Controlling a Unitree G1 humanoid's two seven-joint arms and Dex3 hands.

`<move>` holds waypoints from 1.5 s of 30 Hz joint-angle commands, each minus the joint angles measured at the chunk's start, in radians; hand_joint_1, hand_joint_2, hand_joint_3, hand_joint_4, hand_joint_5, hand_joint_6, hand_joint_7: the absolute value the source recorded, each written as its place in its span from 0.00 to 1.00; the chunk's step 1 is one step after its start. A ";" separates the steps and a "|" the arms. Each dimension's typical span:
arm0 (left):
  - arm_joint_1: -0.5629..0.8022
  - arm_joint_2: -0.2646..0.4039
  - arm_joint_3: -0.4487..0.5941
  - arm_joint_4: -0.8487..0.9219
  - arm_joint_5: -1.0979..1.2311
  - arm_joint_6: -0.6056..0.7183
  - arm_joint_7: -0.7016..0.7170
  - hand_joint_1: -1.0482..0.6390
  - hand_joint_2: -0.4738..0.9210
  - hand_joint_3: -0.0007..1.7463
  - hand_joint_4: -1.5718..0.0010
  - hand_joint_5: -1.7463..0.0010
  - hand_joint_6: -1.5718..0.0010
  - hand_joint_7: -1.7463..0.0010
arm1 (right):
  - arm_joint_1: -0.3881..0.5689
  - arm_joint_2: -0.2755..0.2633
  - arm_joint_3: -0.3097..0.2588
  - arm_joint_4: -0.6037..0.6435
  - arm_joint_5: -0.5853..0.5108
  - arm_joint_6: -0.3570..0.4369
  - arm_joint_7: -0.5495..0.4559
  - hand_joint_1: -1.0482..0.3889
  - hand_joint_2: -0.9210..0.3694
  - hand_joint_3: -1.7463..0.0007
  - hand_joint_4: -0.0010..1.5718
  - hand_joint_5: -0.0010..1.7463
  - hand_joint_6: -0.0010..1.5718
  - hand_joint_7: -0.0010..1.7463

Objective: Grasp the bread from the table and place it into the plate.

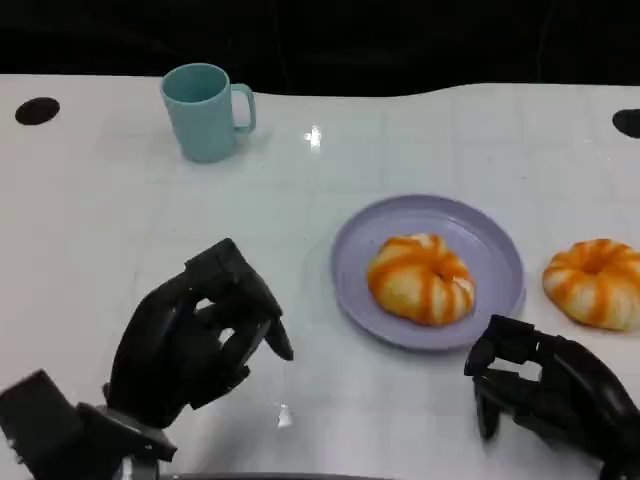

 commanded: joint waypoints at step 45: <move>0.027 -0.113 0.299 0.146 -0.122 0.448 -0.397 0.14 1.00 0.11 0.40 0.00 0.48 0.09 | 0.033 -0.029 -0.013 -0.009 0.023 0.020 0.031 0.32 0.00 0.87 0.46 1.00 0.44 0.85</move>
